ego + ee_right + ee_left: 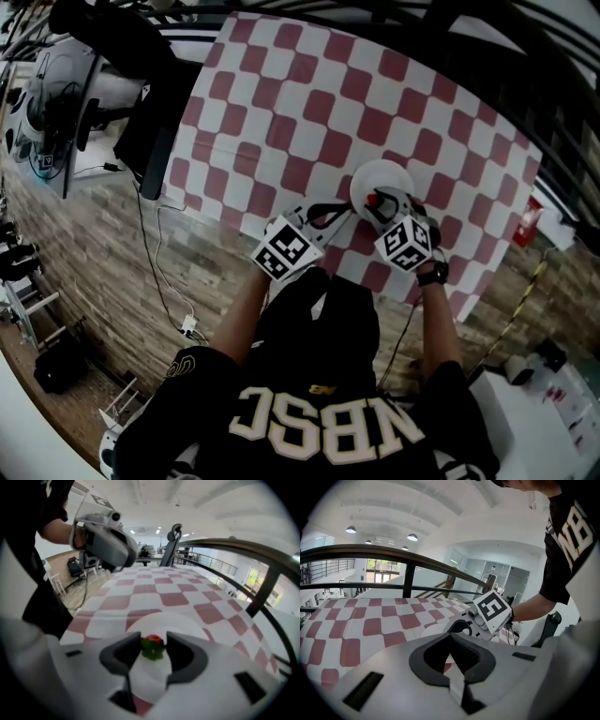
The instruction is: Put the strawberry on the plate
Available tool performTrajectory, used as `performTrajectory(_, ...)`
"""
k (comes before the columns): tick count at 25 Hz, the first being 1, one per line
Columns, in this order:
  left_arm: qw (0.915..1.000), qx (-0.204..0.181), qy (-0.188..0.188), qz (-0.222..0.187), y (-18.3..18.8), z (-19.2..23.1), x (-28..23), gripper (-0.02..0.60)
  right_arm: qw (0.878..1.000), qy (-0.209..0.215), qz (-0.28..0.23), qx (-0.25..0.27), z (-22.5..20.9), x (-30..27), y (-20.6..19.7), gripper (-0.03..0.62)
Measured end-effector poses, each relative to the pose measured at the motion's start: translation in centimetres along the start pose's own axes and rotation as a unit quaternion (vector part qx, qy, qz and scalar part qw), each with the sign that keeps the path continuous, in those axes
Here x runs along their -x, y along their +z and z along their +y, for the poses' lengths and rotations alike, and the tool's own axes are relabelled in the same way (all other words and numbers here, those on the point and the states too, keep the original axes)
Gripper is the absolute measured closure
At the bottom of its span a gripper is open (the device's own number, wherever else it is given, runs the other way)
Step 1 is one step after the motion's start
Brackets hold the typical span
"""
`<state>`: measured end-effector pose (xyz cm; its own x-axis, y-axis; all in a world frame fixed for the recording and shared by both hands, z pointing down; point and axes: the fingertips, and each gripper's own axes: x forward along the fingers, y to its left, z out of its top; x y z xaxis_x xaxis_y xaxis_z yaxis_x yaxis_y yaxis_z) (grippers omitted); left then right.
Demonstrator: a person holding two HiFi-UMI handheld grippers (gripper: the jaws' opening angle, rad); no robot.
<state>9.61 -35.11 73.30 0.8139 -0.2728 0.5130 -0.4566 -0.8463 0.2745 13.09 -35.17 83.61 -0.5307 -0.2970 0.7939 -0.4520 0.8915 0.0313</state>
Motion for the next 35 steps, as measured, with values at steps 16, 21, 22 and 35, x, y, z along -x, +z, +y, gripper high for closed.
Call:
performTrajectory(16, 0.9909, -0.029, 0.025, -0.129, 9.2, -2.6, 10.3, 0.566, 0.942, -0.144, -0.243, -0.183, -0.5, 15.2, 13.9, 0.478)
performTrajectory(21, 0.9747, -0.03, 0.068, -0.211, 15.2, -4.4, 15.8, 0.566, 0.906, -0.213, -0.314, -0.189, 1.9, 22.8, 18.8, 0.557)
performTrajectory(22, 0.9703, -0.03, 0.07, -0.23, 16.4, -4.9, 16.9, 0.566, 0.897, -0.232, -0.319, -0.199, 2.2, 24.2, 19.4, 0.562)
performTrajectory(35, 0.9221, -0.071, 0.164, -0.343, 22.9, -8.6, 25.5, 0.566, 0.79, -0.434, -0.367, -0.231, 5.7, 36.9, 21.6, 0.576)
